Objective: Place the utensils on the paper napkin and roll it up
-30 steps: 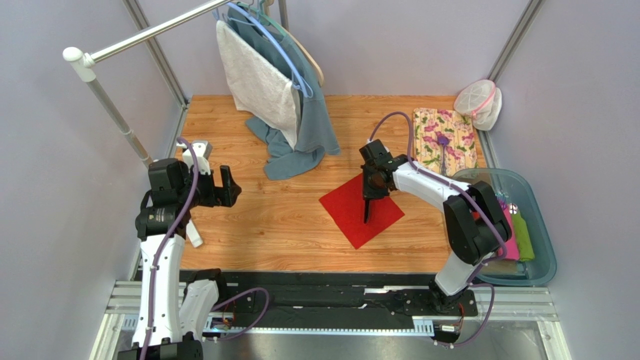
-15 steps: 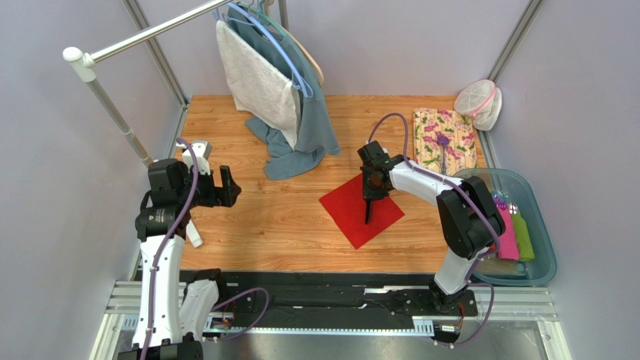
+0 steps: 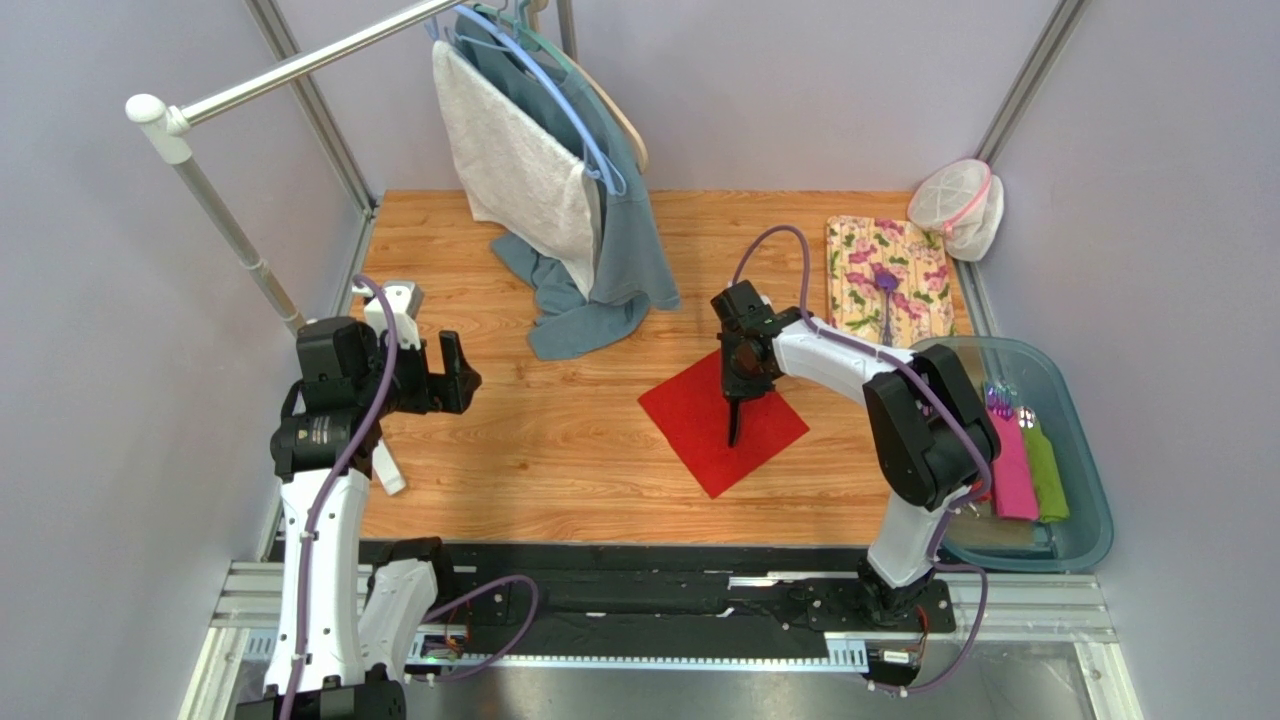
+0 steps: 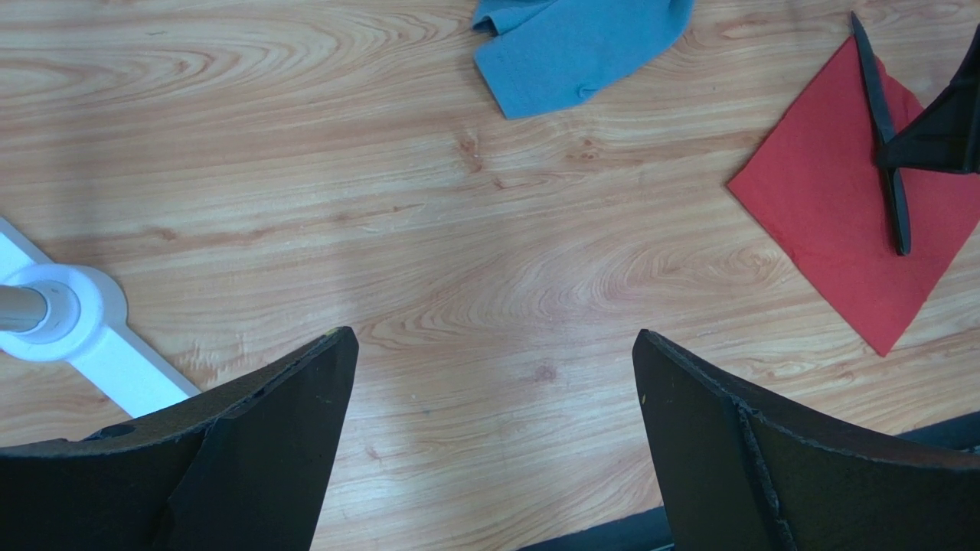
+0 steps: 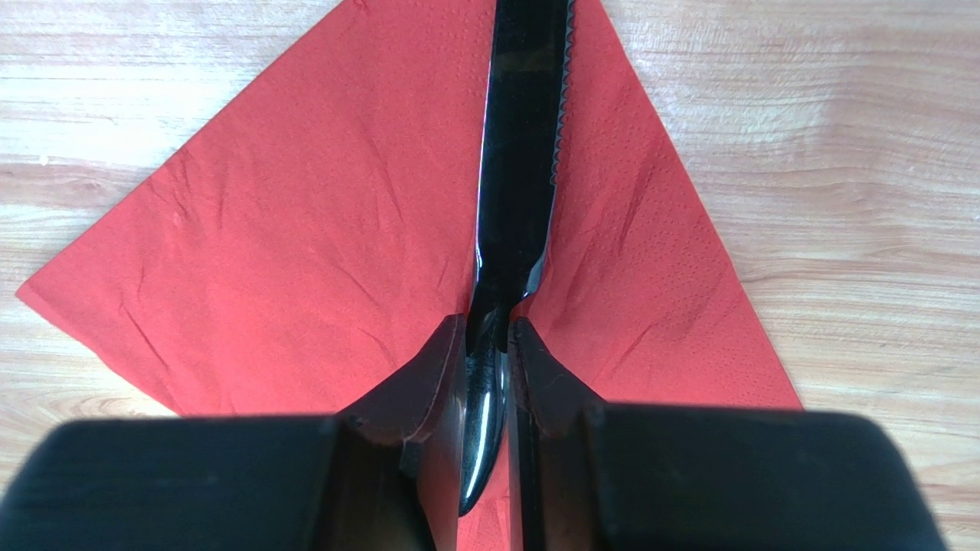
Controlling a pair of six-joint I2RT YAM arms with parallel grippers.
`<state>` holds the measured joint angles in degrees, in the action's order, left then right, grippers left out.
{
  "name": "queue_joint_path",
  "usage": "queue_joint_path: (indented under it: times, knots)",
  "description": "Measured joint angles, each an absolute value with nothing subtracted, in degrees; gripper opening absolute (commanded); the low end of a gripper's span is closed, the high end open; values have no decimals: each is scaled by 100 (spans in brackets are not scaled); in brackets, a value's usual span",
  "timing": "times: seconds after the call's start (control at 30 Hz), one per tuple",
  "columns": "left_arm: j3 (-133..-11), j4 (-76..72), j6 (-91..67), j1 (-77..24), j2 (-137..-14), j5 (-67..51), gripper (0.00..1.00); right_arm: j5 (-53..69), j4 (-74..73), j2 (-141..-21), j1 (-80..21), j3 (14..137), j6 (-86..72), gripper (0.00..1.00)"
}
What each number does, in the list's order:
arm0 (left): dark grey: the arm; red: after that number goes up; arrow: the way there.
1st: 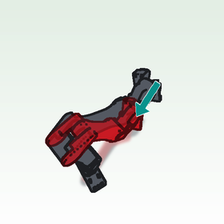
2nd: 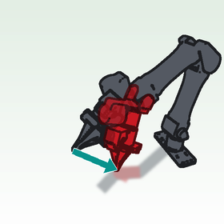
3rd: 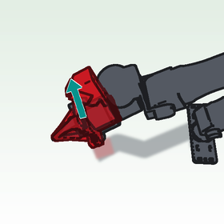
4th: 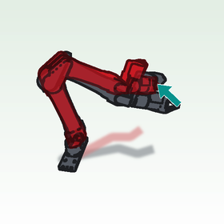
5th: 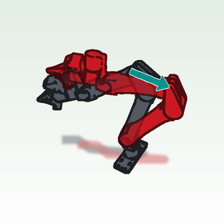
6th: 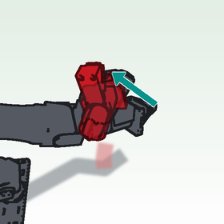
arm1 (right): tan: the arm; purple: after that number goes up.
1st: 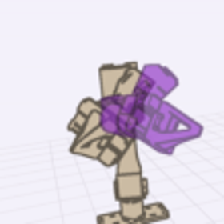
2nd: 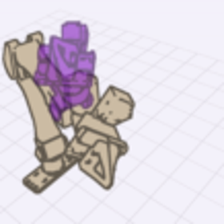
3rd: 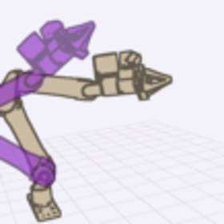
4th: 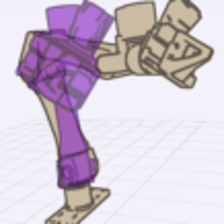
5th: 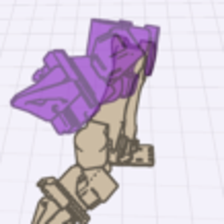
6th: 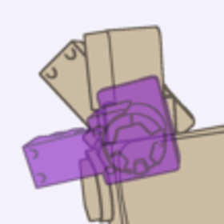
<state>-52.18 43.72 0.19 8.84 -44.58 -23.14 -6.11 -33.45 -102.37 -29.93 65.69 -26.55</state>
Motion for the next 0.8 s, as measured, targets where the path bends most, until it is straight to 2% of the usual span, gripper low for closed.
queue_joint_path:
  times: [0.23,0.43,0.67,0.77,0.8]
  knots:
    - [-5218,4379,56,884,-4462,-2259,99,-609,-3352,-10344,-2993,6578,-2657,21]
    - [-5218,4383,56,884,-4462,-2237,99,-587,-3380,-10385,-2971,6652,-2672,38]
    - [-5229,4388,56,884,-4464,-2239,99,-445,-3723,-10374,-2779,7098,-2624,40]
    - [-5304,4397,60,884,-4486,-2263,99,-351,-4038,-10318,-2615,7417,-2475,43]
    - [-5345,4388,60,884,-4501,-2300,99,-316,-4136,-10263,-2554,7500,-2405,47]
